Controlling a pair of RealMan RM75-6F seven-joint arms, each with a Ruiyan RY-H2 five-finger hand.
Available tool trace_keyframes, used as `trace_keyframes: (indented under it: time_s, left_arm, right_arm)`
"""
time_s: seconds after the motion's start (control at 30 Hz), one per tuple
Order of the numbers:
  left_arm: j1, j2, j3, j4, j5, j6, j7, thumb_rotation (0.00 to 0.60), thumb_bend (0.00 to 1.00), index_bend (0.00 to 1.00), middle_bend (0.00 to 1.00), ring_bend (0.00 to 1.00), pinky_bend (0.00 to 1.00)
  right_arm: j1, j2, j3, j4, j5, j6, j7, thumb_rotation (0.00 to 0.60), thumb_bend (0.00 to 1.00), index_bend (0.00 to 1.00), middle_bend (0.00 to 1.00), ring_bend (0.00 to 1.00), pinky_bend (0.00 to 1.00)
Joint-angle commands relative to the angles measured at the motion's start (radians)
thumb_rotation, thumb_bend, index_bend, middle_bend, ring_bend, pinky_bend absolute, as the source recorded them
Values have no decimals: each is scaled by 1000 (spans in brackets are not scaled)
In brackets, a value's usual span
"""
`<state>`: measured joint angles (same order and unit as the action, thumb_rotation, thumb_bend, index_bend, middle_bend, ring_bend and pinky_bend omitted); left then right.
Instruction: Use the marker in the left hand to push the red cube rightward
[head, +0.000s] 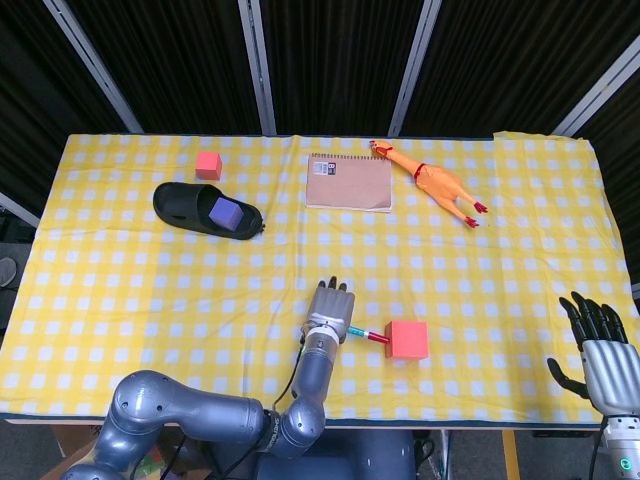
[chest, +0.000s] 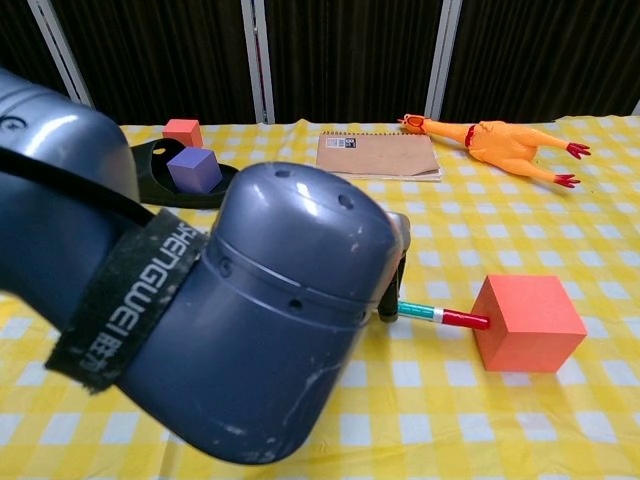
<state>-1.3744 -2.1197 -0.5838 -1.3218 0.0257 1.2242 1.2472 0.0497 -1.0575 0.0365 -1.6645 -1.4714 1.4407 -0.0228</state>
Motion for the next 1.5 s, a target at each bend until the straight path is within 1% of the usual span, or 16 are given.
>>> trace_keyframes:
  time_s: [0.03, 0.27, 0.4, 0.47, 0.53, 0.67, 0.83, 0.93, 1.03, 1.13, 1.27, 1.4, 1.5]
  left_arm:
    - [7, 4, 5, -7, 7, 2, -7, 600, 530, 614, 130, 23, 136]
    - [50, 50, 29, -71, 24, 23, -27, 600, 530, 613, 130, 23, 136]
    - [95, 108, 48, -142, 41, 46, -44, 600, 530, 611, 130, 23, 136]
    - [126, 151, 66, -193, 60, 63, -56, 600, 530, 610, 130, 23, 136]
    - [173, 213, 93, -260, 87, 87, -76, 600, 530, 608, 130, 23, 136]
    - [255, 326, 145, -378, 132, 100, -116, 600, 528, 595, 130, 23, 135]
    - [377, 491, 242, -517, 212, 101, -190, 600, 527, 590, 131, 23, 135]
    - [442, 564, 300, -558, 272, 101, -247, 600, 527, 590, 131, 23, 135]
    - [506, 631, 363, -563, 351, 82, -317, 600, 526, 590, 131, 23, 135]
    - [549, 674, 395, -539, 387, 54, -381, 600, 526, 590, 131, 23, 135]
    - [574, 694, 410, -494, 390, 28, -424, 600, 526, 590, 131, 23, 135]
    - [584, 682, 411, -418, 387, -9, -462, 600, 523, 582, 131, 23, 135]
    - [583, 664, 411, -370, 378, -27, -473, 600, 477, 562, 127, 23, 135]
  right_arm:
    - [0, 0, 0, 0, 0, 0, 0, 600, 378, 0, 0, 0, 0]
    - [-1, 3, 0, -3, 2, 0, 0, 600, 378, 0, 0, 0, 0]
    - [-2, 4, 0, -3, 4, -1, 1, 600, 378, 0, 0, 0, 0]
    - [-2, 4, 0, -4, 5, -1, 0, 600, 378, 0, 0, 0, 0]
    - [-2, 4, 1, -4, 6, -1, -2, 600, 378, 0, 0, 0, 0]
    - [-2, 3, 1, -7, 7, -3, -6, 600, 378, 0, 0, 0, 0]
    - [0, 0, 1, -9, 11, -6, -16, 600, 377, 0, 0, 0, 0]
    - [1, -1, 2, -10, 13, -7, -20, 600, 378, 0, 0, 0, 0]
    - [1, -3, 3, -11, 14, -7, -26, 600, 377, 0, 0, 0, 0]
    - [2, -7, 4, -12, 12, -7, -34, 600, 377, 0, 0, 0, 0]
    - [5, -10, 4, -13, 14, -11, -39, 600, 378, 0, 0, 0, 0]
    - [7, -12, 5, -14, 15, -13, -41, 600, 377, 0, 0, 0, 0]
    - [8, -12, 5, -14, 16, -16, -39, 600, 378, 0, 0, 0, 0]
